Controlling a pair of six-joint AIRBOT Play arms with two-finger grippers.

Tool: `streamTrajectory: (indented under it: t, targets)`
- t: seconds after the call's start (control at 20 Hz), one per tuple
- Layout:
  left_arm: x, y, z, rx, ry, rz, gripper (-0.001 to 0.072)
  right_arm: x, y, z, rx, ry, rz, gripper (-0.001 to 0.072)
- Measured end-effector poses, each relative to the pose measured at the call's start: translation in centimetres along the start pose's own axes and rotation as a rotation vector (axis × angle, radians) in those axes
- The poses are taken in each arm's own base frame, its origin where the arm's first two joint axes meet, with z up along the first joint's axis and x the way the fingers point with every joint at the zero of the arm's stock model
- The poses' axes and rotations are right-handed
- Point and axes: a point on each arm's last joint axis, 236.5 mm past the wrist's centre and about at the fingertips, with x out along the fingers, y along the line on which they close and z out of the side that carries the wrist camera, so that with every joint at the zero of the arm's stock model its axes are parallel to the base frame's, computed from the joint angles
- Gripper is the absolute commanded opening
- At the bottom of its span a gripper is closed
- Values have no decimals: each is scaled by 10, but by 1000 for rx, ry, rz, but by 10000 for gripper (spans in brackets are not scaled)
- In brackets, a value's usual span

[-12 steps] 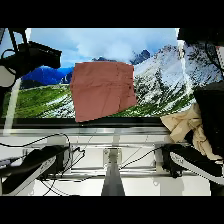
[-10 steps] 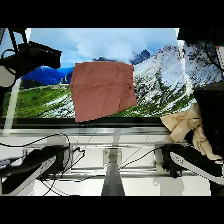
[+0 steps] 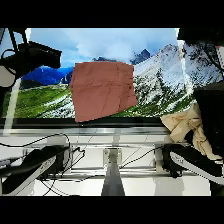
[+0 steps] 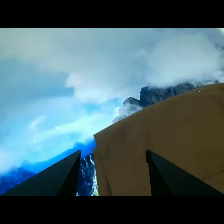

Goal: Fold the clothes and pants, and hang the long-sleeved shirts on hangers.

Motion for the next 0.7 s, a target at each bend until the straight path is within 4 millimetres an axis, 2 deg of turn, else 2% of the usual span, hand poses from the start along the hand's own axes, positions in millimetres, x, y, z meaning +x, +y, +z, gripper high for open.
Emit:
streamTrajectory:
  t: [0.2,0.3,0.4,0.5,0.55,0.6,0.65,0.7]
  targets:
    - [0,0,0,-1,0,0,484,1,-3,12,-10,-50,-12,23]
    - [0,-3,1,-22,-4,-12,484,8,-19,9,-63,-31,-68,22]
    - [0,-7,3,-50,-11,-31,484,23,-44,-13,-97,70,-126,22]
    - [-1,-11,3,-67,-13,-45,484,47,-68,-60,-87,248,-153,23]
    - [-1,-11,3,-73,-13,-49,484,60,-76,-91,-71,355,-141,22]
    - [-1,-12,3,-77,-10,-52,484,73,-76,-126,-49,462,-98,84]
    - [-1,-12,2,-80,-8,-55,483,84,-70,-158,-27,553,-39,345]
    - [-1,-13,1,-83,-1,-59,482,95,-56,-189,10,629,47,600]
